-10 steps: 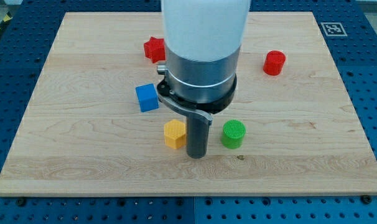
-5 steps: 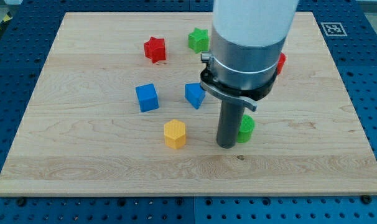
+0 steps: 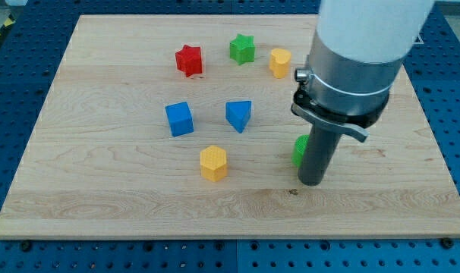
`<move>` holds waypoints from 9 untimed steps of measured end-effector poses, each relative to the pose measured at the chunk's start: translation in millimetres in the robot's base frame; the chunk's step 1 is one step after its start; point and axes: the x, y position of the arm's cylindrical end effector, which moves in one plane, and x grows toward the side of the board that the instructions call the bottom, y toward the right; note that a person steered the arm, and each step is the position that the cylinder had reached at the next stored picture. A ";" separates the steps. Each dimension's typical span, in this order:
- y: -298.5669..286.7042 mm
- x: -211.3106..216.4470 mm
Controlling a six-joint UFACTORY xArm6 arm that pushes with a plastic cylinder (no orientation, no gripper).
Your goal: Push the green circle to the right side of the triangle
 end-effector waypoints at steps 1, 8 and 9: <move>0.1 -1.3; -6.2 -33.7; -28.3 20.1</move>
